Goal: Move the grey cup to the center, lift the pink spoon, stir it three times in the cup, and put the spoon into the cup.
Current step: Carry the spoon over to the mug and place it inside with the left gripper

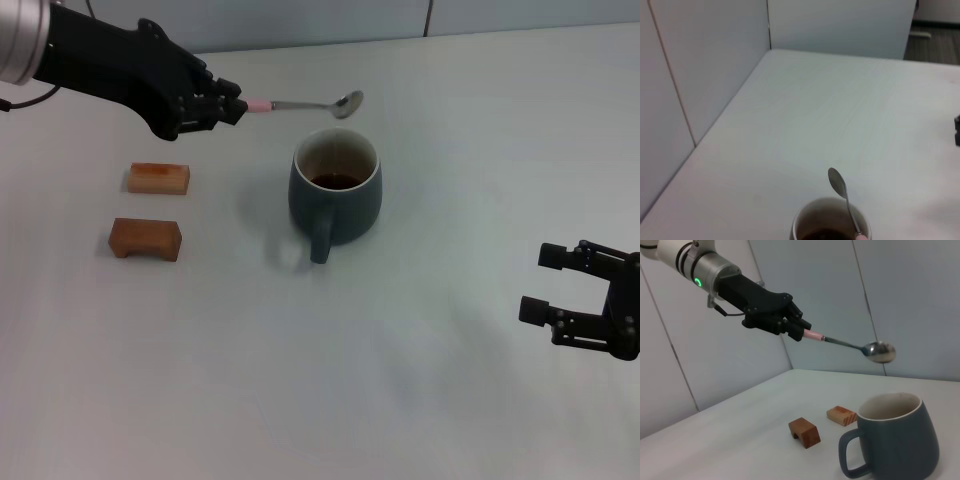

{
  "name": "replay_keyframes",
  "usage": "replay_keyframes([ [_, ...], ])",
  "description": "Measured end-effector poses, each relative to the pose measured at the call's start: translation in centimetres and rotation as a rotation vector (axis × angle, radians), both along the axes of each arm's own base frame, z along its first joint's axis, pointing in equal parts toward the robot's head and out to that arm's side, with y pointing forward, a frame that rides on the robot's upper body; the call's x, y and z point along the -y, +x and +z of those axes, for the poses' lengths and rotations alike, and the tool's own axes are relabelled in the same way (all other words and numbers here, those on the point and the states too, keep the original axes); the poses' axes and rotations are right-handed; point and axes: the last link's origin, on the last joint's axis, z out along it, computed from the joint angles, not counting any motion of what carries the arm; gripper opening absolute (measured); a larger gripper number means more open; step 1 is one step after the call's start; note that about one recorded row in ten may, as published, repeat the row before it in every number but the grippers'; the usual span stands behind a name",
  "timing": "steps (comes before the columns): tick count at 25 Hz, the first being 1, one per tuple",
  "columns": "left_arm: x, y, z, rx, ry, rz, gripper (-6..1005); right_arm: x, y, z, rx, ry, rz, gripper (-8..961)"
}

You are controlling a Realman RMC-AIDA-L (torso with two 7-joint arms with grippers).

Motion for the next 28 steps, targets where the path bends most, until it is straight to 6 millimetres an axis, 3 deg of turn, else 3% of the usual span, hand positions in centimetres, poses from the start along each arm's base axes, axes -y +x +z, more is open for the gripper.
replay_keyframes([
  [23,-0.9,0.9,-0.9,-0.153,-0.011,-0.009,128,-0.3,0.3,0.2,0.023,0.021,-0.009,825],
  [24,-1.2,1.9,-1.5,-0.206,-0.025,-0.03,128,-0.3,0.3,0.2,0.024,0.02,-0.009,825],
  [28,-1.6,2.8,-2.1,-0.276,-0.03,-0.039,128,-0.3,0.3,0.2,0.029,0.014,-0.008,825],
])
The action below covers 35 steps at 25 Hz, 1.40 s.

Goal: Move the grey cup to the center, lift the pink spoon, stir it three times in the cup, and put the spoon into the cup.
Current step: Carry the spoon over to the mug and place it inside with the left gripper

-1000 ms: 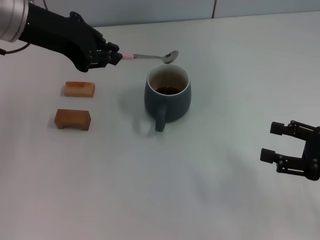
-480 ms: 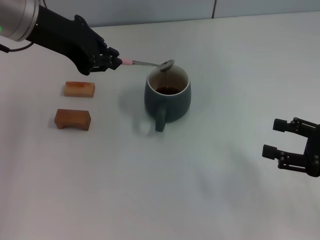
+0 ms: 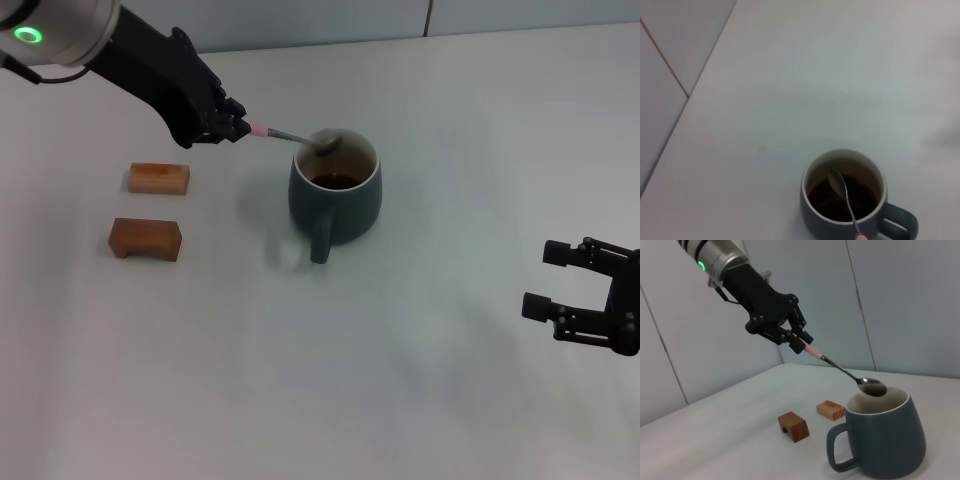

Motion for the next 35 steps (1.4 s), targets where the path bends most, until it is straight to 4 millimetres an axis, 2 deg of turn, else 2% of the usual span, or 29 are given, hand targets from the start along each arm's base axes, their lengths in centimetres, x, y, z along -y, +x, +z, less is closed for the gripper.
replay_keyframes([
  [10,-0.6,2.1,-0.9,-0.145,-0.029,-0.028,129,0.0,0.0,0.0,0.0,-0.002,0.0,826],
  [19,-1.0,3.7,-1.8,-0.197,-0.04,-0.063,128,0.1,-0.1,0.0,-0.004,-0.005,0.002,826],
  [25,-1.2,4.1,-3.1,-0.23,-0.061,-0.071,128,0.0,-0.1,0.0,-0.006,-0.007,0.005,826],
  [35,-1.7,4.9,-3.8,-0.254,-0.05,-0.097,129,-0.1,-0.3,-0.1,-0.006,-0.01,0.012,825],
])
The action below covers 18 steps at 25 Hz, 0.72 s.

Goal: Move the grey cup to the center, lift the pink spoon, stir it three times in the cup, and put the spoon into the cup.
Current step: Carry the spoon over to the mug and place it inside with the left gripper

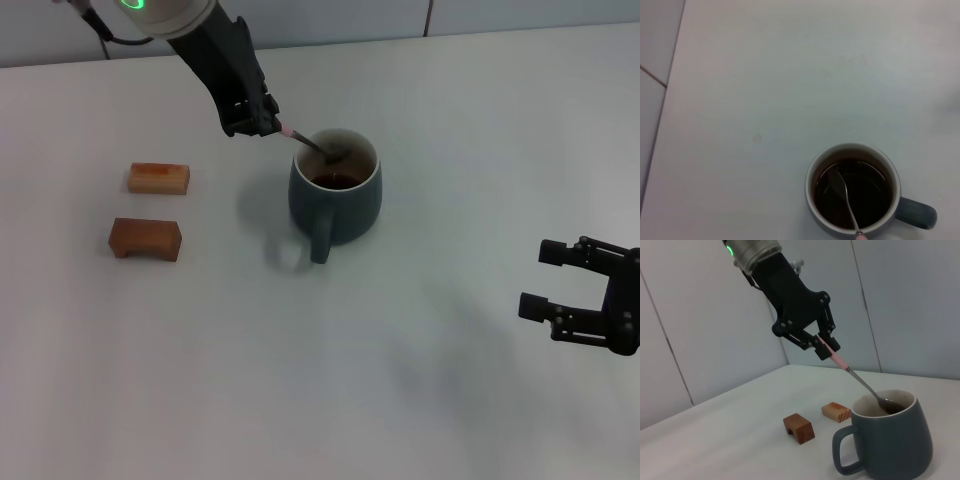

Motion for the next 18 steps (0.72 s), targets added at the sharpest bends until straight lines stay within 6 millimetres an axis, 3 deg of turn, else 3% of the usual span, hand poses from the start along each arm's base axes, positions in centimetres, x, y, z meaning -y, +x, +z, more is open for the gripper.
replay_keyframes([
  [18,1.0,-0.4,-0.8,-0.064,-0.015,0.011,128,-0.6,-0.3,-0.2,0.015,-0.012,0.012,825],
])
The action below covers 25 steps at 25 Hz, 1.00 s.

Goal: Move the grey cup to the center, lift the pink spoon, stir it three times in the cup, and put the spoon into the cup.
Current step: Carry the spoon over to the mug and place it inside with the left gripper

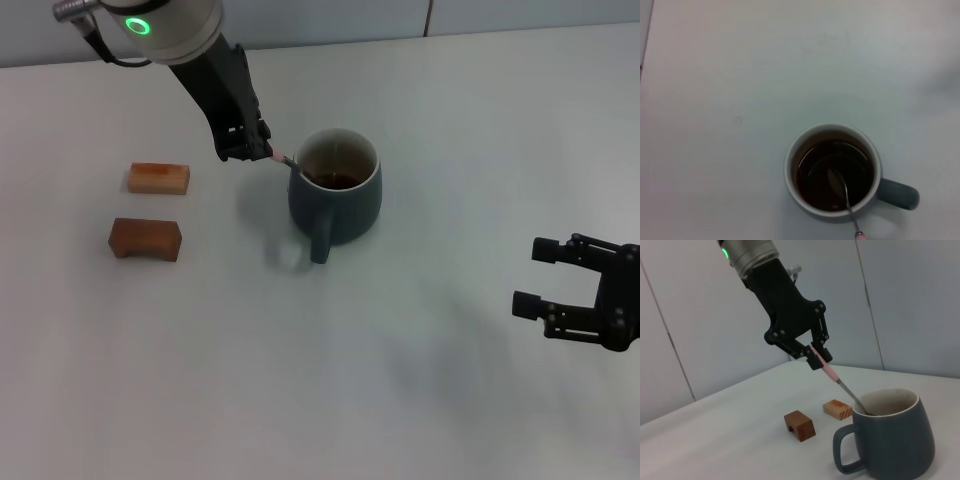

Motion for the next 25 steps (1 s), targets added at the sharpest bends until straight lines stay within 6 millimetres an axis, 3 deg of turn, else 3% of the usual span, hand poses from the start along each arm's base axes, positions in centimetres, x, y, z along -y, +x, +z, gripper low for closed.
replay_keyframes([
  [12,-0.7,0.5,0.2,-0.016,0.038,-0.028,128,0.1,0.1,-0.1,0.003,-0.006,-0.005,826],
  [25,1.5,1.8,-1.3,-0.011,-0.027,-0.065,129,0.0,0.0,-0.1,0.004,-0.006,-0.001,826],
])
